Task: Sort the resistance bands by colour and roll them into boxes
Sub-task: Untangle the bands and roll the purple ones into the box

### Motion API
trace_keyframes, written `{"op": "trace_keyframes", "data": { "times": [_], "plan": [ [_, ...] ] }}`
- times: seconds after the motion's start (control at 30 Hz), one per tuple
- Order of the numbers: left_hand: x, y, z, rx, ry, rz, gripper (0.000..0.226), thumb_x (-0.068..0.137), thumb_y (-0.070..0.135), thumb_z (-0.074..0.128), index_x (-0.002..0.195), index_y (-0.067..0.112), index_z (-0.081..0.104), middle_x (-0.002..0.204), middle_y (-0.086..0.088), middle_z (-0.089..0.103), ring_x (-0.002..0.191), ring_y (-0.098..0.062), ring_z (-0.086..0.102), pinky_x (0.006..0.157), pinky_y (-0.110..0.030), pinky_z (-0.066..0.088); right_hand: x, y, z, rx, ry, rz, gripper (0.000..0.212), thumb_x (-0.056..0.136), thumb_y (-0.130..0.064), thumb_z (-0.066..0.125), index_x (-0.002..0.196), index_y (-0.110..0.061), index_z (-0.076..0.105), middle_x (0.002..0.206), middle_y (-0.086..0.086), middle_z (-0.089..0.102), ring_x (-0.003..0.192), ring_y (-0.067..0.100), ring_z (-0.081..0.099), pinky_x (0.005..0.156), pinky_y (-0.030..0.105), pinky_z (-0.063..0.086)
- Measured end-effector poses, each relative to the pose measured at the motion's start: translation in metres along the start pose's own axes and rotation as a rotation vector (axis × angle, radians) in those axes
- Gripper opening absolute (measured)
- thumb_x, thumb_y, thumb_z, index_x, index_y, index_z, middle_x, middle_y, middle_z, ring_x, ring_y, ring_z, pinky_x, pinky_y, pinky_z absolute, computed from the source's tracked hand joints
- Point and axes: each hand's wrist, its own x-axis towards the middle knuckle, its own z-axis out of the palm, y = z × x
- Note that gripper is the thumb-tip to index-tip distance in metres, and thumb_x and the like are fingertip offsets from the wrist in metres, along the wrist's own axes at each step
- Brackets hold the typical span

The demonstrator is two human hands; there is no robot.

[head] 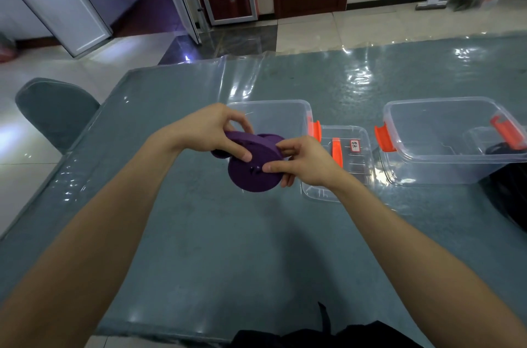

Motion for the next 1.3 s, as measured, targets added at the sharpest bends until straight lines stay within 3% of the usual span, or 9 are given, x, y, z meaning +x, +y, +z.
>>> {"op": "trace_keyframes", "data": {
  "times": [0.1,0.2,0.33,0.53,0.67,0.8,1.07,1.23,1.3],
  "plan": [
    [-0.003,-0.009,0.002,-0.267,0.091,0.039,0.049,0.077,0.043,0.095,0.106,0.025,0.059,0.088,-0.009,0.083,0.080,-0.026,0.082,0.073,-0.030,0.066,-0.002,0.006,-0.002,0.119,0.021,0.018,0.034,0.083,-0.022,0.094,0.113,-0.013,0.080,0.093,0.012,0.082,0.062,0.033,0.076,0.059,0.035,0.064],
    [-0.001,-0.015,0.019,-0.507,0.209,0.084,0.033,0.090,0.048,0.080,0.097,0.019,0.065,0.088,-0.008,0.082,0.081,-0.026,0.082,0.075,-0.027,0.064,-0.003,0.007,-0.003,0.261,0.077,0.028,0.032,0.085,-0.016,0.091,0.115,-0.009,0.079,0.096,0.017,0.082,0.058,0.029,0.074,0.057,0.033,0.063],
    [0.004,-0.023,0.039,-0.677,0.363,0.059,0.046,0.099,0.050,0.071,0.099,0.004,0.068,0.103,-0.006,0.084,0.089,-0.023,0.083,0.076,-0.026,0.064,0.000,0.007,-0.009,0.303,0.097,0.043,0.033,0.085,-0.016,0.090,0.115,-0.008,0.079,0.097,0.017,0.082,0.057,0.028,0.074,0.056,0.031,0.062],
    [0.009,-0.036,0.047,-0.863,0.505,-0.001,0.031,0.090,0.047,0.080,0.104,0.020,0.085,0.101,-0.005,0.082,0.090,-0.018,0.079,0.077,-0.029,0.065,0.013,0.008,-0.006,0.370,0.121,0.087,0.044,0.077,-0.025,0.092,0.116,-0.008,0.079,0.098,0.017,0.082,0.057,0.027,0.074,0.059,0.033,0.065],
    [0.019,-0.045,0.044,-0.970,0.561,-0.010,0.027,0.098,0.032,0.079,0.125,0.033,0.081,0.098,-0.003,0.079,0.091,-0.018,0.079,0.078,-0.032,0.064,0.024,0.007,0.000,0.402,0.143,0.107,0.044,0.076,-0.026,0.092,0.114,-0.009,0.080,0.098,0.017,0.082,0.057,0.026,0.074,0.059,0.033,0.065],
    [0.027,-0.052,0.042,-0.912,0.604,0.032,0.021,0.101,0.022,0.078,0.122,0.020,0.081,0.098,-0.006,0.079,0.092,-0.022,0.080,0.083,-0.041,0.068,0.034,0.005,0.001,0.414,0.202,0.128,0.044,0.075,-0.028,0.093,0.113,-0.010,0.080,0.097,0.019,0.082,0.057,0.027,0.075,0.057,0.032,0.064],
    [0.050,-0.063,0.048,-0.838,0.483,0.091,0.035,0.102,0.017,0.077,0.135,0.025,0.072,0.128,-0.014,0.072,0.103,-0.022,0.076,0.082,-0.037,0.066,0.060,0.016,-0.006,0.469,0.329,0.195,0.046,0.073,-0.033,0.095,0.111,-0.010,0.082,0.091,0.021,0.081,0.056,0.025,0.073,0.056,0.029,0.061],
    [0.083,-0.075,0.040,-0.807,0.363,0.016,0.054,0.096,0.011,0.083,0.143,0.033,0.065,0.121,-0.017,0.074,0.095,-0.031,0.080,0.075,-0.045,0.069,0.081,0.018,-0.014,0.465,0.356,0.310,0.037,0.087,-0.025,0.089,0.115,-0.004,0.076,0.091,0.018,0.081,0.057,0.023,0.074,0.057,0.030,0.062],
    [0.100,-0.077,0.033,-0.829,0.350,-0.015,0.053,0.096,0.010,0.083,0.140,0.032,0.066,0.119,-0.015,0.076,0.093,-0.028,0.081,0.070,-0.043,0.068,0.093,0.013,-0.021,0.368,0.380,0.340,0.049,0.088,-0.027,0.089,0.128,-0.007,0.066,0.093,0.018,0.080,0.059,0.028,0.075,0.057,0.034,0.063]
  ]
}}
